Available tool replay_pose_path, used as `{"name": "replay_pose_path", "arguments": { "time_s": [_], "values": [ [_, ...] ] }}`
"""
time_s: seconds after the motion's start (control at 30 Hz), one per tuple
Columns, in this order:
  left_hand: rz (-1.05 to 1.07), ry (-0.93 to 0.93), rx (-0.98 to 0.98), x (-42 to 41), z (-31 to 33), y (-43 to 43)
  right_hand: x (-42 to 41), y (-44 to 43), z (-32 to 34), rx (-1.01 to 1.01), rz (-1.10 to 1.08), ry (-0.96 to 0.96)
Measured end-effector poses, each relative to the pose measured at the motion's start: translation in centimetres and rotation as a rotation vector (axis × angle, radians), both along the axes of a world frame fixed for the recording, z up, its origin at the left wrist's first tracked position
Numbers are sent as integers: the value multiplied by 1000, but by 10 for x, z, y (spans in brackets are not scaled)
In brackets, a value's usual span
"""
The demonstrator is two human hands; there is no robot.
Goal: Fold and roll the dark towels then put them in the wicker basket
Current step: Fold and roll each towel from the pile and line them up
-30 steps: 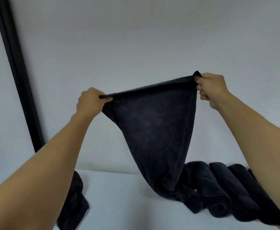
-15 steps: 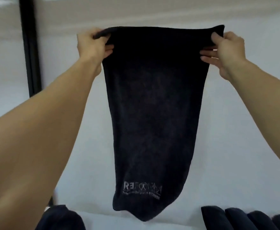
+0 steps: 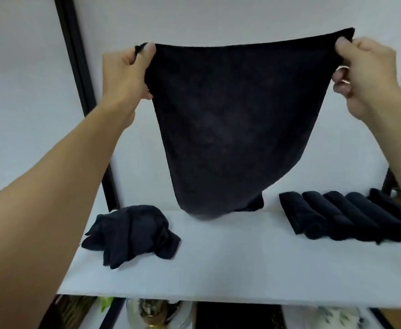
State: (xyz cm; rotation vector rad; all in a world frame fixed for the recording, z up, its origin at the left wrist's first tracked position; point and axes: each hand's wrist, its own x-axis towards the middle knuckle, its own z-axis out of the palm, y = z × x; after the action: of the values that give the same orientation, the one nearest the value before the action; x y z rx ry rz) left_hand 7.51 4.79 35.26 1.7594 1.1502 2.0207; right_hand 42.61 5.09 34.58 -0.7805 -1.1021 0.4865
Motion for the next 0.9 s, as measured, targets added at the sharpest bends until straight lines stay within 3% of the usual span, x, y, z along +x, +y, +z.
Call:
{"name": "replay_pose_path", "arguments": {
  "time_s": [0.27, 0.43, 0.63, 0.83, 0.9],
  "values": [
    [89, 88, -272, -22, -79, 8, -2, -17, -82, -245, -44, -161],
    [93, 118, -605, -24, -157, 59, 4, 29, -155, -576, -61, -341],
    [58, 5, -953, -8, -234, 140, 16, 121, -230, -774, -11, -385],
    [38, -200, -950, 22, -278, 205, 10, 200, -268, -840, -10, -376],
    [21, -188, -968, 23, -300, 215, 5, 215, -285, -873, 28, -357]
  ]
}}
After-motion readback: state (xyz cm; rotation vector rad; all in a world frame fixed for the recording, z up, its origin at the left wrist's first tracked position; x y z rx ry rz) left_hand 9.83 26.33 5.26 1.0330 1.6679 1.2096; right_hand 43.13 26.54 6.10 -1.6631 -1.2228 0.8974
